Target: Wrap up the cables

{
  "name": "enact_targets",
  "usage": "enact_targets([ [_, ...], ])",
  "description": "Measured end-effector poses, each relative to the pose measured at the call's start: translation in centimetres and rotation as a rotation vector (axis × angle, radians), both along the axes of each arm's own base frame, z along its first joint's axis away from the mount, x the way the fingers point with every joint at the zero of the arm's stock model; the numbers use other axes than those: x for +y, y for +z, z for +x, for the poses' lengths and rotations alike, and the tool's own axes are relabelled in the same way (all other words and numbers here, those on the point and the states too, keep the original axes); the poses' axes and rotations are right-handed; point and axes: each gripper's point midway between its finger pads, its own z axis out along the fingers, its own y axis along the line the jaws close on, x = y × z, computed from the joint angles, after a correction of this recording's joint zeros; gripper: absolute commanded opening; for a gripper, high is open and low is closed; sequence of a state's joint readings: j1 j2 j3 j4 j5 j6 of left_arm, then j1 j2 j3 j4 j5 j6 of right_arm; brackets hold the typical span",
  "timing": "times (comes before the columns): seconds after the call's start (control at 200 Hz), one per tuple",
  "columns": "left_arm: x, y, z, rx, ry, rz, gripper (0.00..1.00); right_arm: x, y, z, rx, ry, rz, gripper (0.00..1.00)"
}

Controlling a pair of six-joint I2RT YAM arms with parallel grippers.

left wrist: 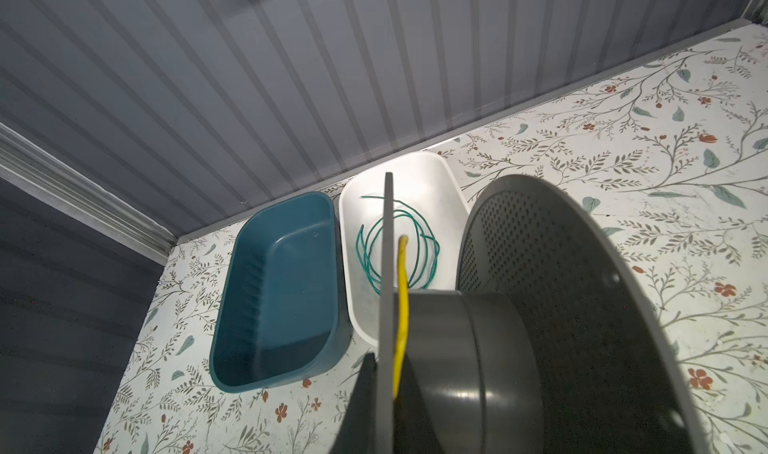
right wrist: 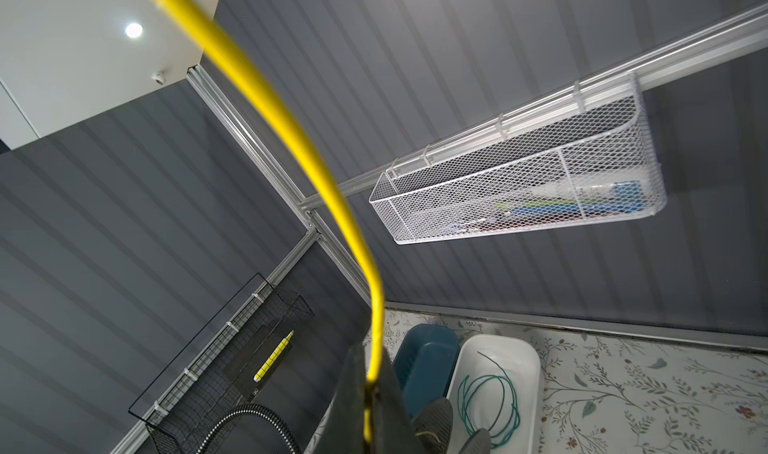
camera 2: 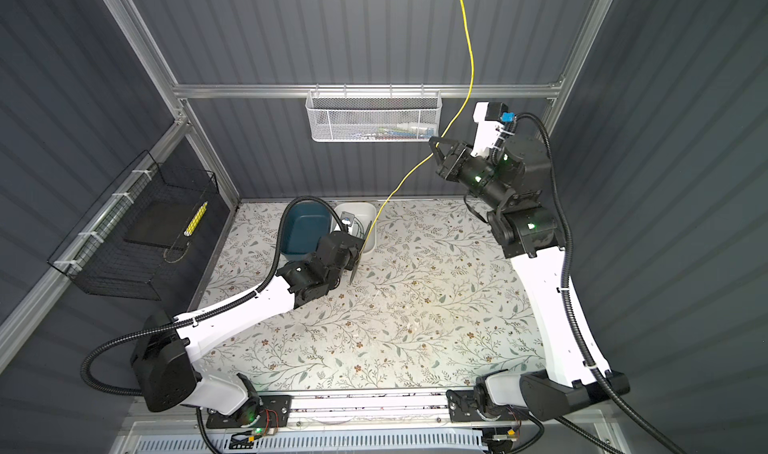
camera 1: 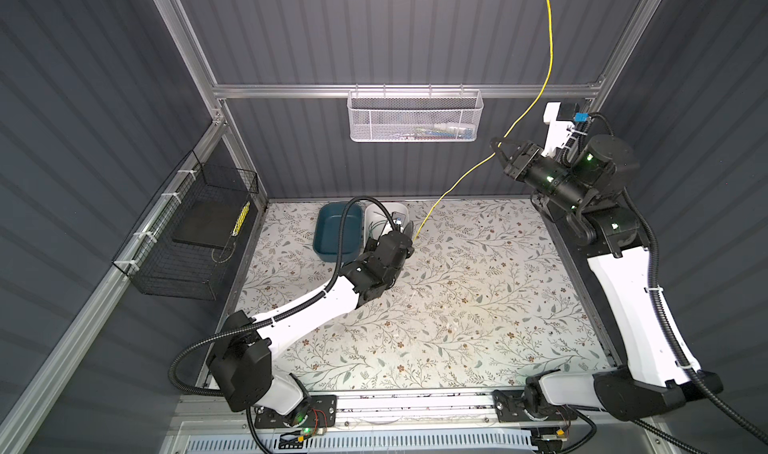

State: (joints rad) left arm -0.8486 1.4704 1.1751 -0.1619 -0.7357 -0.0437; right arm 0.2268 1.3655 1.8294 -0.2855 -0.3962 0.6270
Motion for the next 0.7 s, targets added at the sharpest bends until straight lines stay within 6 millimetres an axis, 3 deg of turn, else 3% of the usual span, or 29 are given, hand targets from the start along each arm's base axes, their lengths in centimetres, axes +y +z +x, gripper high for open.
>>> enact_targets([
  [0.15,0.2,1.4,-1.5,0.012,-0.041,0.012,0.00,-1.1,0.0,1.1,0.018,-0.007,0.026,0.00],
  [0.345,-0.5,2.7,-4.8,0.074,-0.143,0.019,0.00,-2.7,-0.1,2.3,0.008,-0.014,0.082,0.00],
  [0.495,-0.6,0.3,-7.7,0.196,-0.198,0.034,0.00,-3.7,-2.8,4.0,0.051,-0.005,0.122,0.00],
  [0.7,1.4,-4.5,-10.4,0.336,-0.201,0.051,0.00,-3.3,-9.7,6.6,0.167,0.079,0.187,0.00],
])
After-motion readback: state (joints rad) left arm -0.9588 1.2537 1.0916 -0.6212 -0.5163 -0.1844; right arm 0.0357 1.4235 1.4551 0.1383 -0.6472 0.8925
